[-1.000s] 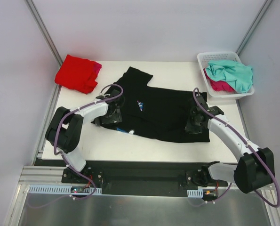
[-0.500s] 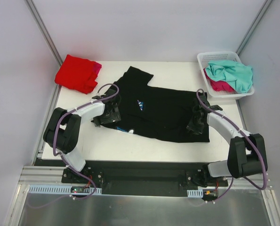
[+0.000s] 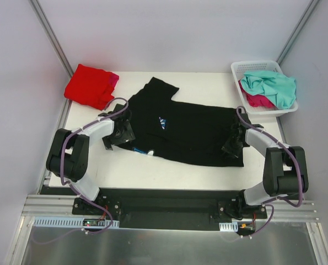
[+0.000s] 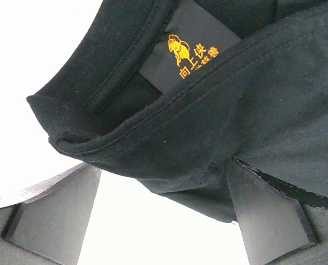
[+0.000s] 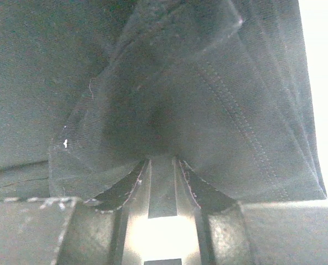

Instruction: Fold and stack the t-shirts

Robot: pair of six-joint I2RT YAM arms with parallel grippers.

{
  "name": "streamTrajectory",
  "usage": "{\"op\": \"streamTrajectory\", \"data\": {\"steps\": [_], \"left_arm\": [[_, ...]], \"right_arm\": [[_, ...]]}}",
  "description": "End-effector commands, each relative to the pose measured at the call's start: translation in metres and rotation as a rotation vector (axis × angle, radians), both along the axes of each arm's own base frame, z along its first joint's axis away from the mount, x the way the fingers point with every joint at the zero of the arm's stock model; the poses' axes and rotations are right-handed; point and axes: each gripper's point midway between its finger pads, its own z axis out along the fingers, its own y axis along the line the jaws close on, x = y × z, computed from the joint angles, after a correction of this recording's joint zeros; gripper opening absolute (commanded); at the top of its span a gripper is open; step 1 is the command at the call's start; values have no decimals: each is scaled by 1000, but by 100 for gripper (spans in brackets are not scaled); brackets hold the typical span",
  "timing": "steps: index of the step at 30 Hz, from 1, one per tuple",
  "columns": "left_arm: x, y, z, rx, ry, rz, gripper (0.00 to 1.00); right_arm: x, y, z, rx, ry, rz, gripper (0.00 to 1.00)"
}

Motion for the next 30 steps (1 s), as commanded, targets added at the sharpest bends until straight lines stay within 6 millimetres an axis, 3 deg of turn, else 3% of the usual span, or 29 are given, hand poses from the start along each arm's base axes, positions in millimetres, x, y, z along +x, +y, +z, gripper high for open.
{"op": "streamTrajectory", "data": {"steps": [1,6,10,18,21,25,28,30], "left_arm": [[-8,26,3,67,27,34,94],[-4,35,1,64,37,61,94],[-1,33,0,52,43,63,94],[-2,25,-2,11,51,51,93],[-1,22,-2,5,48,43,93],[-3,18,-2,2,49,28,92],[-2,15,0,-5,45,22,91],[-2,14,1,-9,43,17,91]], "right_arm": [[-24,-2,-13,15,66,-31,27],[-55,-3,-13,26,109,-43,27],[-76,1,-1,60,113,-34,27],[-103,1,47,73,12,-6,27],[-100,4,57,83,-33,17,29],[-89,13,48,119,-20,71,31],[-75,15,33,94,32,112,32],[-53,17,33,76,-17,147,31]]}}
